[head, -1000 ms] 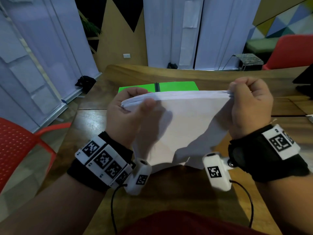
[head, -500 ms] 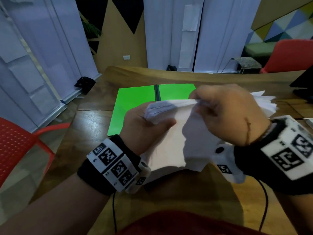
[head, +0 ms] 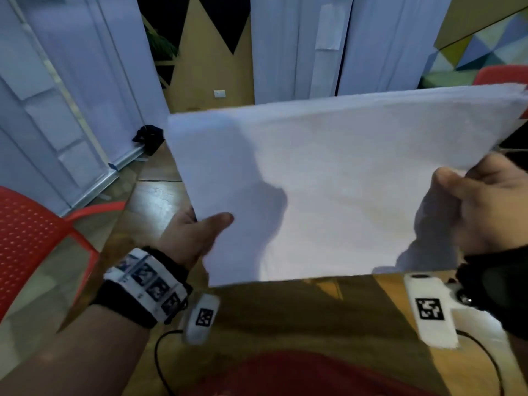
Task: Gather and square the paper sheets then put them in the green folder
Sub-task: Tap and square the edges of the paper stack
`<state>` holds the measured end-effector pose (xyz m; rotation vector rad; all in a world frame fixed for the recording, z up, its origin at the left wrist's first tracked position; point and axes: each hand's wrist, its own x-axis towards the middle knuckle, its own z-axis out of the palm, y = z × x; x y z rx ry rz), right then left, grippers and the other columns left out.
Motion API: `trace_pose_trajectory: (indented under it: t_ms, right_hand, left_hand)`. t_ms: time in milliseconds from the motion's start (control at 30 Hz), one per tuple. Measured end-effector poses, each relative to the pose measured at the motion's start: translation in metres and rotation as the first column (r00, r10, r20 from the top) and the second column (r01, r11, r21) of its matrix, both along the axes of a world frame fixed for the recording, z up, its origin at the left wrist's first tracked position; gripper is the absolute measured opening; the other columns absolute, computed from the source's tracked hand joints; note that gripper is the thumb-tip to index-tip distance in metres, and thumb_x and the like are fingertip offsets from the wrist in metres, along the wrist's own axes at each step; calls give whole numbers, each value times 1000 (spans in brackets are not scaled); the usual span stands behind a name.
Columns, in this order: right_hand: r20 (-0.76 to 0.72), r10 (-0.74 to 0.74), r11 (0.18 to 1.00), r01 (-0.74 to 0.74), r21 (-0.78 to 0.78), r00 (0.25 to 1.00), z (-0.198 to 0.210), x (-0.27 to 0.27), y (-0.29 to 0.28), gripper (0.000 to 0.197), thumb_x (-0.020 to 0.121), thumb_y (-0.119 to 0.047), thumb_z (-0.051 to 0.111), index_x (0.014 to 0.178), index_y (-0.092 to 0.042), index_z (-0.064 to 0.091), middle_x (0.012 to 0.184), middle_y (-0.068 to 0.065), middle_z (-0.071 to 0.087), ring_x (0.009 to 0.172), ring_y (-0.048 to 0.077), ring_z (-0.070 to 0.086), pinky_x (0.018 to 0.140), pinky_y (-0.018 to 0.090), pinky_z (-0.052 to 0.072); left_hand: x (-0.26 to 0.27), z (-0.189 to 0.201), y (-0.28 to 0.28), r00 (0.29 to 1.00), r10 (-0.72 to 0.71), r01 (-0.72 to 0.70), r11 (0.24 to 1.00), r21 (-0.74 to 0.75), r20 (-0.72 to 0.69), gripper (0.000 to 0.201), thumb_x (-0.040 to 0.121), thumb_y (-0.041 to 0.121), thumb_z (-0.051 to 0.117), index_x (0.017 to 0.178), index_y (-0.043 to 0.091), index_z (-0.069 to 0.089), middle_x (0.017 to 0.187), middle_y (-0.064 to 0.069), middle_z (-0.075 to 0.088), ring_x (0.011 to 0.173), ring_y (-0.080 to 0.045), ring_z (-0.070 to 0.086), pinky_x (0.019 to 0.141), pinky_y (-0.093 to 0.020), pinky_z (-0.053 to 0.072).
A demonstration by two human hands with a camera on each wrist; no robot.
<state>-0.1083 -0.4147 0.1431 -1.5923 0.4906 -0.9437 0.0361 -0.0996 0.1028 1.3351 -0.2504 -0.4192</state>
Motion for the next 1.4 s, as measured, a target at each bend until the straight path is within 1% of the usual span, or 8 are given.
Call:
trace_pose_trajectory:
  t_ms: [267,533,767,933,1033,1133,1233,1400]
  right_hand:
    - [289,198,976,-215,26,936,-39,-8,27,31,67,-23,74,95,-23,61,84,-14,72,82,7,65,73,20,51]
    - [-12,221,935,-208,287,975,-118,-17,33,85,25,-64,85,99,-25,66,98,-18,74,92,2,69,76,13,54]
    - [193,216,971,-232,62,957,-60,-31,34,38,60,-31,78,91,-12,66,80,-13,76,79,7,71,77,24,56]
    - [23,289,953,-290,85,957,-106,-28,32,72,32,-41,91,97,-36,61,91,-13,73,87,4,68,74,20,57]
    - [-68,265,959,-256,122,962,-137,-28,28,98,38,-49,90,120,-7,56,111,12,69,107,26,65,87,36,55]
    - [-58,163,978,-154,141,985,-135,-27,29,79,51,-57,81,107,-3,65,90,-8,76,90,8,70,78,19,55]
    - [-34,194,965,-185,188,980,-132,-24,27,12,76,-11,74,86,-9,69,67,-19,73,66,-5,66,64,10,52]
    - [57,233,936,-240,257,971,-129,-25,23,44,63,-9,69,104,-10,56,77,-11,74,73,2,67,69,15,55]
  left_hand:
    - [2,-16,-5,916,224,-273,956,108,333,54,56,39,71,93,0,65,68,6,73,65,-13,69,54,-23,53]
    - [-20,-64,-8,977,154,-198,909,367,146,25,83,-8,57,73,15,56,54,14,61,44,19,54,48,0,43]
    - [-9,-48,9,959,194,-225,965,137,207,47,80,-12,57,60,26,73,57,17,72,57,5,66,55,-13,54]
    - [-7,-60,8,944,149,-236,929,286,295,19,60,17,78,74,13,65,47,29,64,51,16,59,50,-2,46]
    - [-7,-64,7,939,133,-232,926,298,317,23,51,25,73,70,21,62,51,32,64,52,17,59,50,-2,45]
    - [-9,-59,6,933,123,-224,933,281,338,21,51,26,71,69,25,60,51,33,64,51,17,59,49,-2,44]
    - [-9,-48,5,920,196,-239,967,89,340,21,60,24,67,78,23,56,62,25,69,59,11,61,56,-4,47]
    - [0,-33,-1,917,322,-311,947,-81,235,21,61,27,64,80,27,57,90,6,69,90,-15,63,70,-27,48]
